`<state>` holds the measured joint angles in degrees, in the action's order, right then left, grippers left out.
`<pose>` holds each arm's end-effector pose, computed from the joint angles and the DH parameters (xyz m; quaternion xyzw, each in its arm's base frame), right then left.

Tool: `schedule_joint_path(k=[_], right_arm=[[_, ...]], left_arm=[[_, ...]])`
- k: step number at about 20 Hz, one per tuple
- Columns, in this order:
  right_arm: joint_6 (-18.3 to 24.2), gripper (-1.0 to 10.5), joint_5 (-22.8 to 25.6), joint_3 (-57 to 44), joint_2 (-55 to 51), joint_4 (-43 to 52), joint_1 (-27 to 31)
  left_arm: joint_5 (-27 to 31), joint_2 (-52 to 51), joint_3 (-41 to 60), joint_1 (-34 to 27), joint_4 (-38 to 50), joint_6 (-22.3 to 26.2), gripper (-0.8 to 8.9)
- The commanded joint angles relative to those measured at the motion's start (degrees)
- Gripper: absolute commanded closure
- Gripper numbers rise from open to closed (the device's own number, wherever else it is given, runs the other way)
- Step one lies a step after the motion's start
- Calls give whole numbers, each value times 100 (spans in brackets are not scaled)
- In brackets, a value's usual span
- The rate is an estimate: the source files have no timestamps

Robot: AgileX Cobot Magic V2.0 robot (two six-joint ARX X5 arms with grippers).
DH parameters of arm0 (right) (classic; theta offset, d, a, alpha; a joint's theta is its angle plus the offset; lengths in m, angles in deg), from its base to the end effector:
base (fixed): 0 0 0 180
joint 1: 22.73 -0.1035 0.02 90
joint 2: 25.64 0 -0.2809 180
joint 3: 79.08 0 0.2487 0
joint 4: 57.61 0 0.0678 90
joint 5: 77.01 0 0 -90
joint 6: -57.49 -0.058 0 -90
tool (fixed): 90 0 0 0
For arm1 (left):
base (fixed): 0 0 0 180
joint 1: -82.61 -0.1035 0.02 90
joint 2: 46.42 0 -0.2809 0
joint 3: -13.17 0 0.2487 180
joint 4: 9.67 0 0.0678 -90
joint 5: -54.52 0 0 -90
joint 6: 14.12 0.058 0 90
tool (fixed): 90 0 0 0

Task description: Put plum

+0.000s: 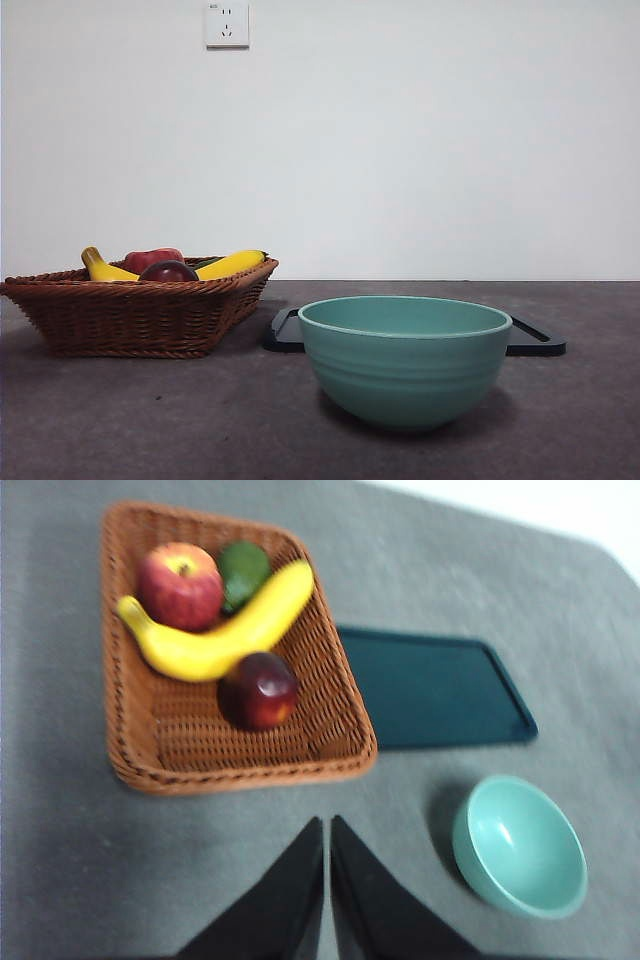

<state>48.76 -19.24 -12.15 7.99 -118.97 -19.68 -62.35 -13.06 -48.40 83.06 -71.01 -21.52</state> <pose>0.0986 0.0257 0.3406 0.1447 0.2490 0.2261 0.9306 0.1044 -0.0270 0.3102 -0.1251 0.2916 -0.2080 0.9252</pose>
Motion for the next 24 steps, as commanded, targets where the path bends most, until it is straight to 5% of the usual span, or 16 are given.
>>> schedule_joint_path(k=[1, 5, 11, 14, 17, 24], right_arm=[[407, 942, -199, 389, 450, -433, -195], [988, 942, -227, 748, 1054, -1261, -662], [1091, 942, -227, 752, 1287, -1333, -1027], [1086, 866, -225, 752, 1287, -1333, -1032], [1062, 550, -225, 752, 1287, -1331, -1032], [1047, 538, -227, 752, 1287, -1331, -1032]], left_arm=[[-199, 374, -389, 31, -208, 503, 804], [-424, 702, -734, 181, -643, 702, 804], [-426, 695, -739, 232, -713, 739, 803], [-426, 695, -739, 232, -713, 654, 642], [-426, 695, -739, 232, -721, 629, 394], [-422, 713, -739, 232, -723, 560, 367]])
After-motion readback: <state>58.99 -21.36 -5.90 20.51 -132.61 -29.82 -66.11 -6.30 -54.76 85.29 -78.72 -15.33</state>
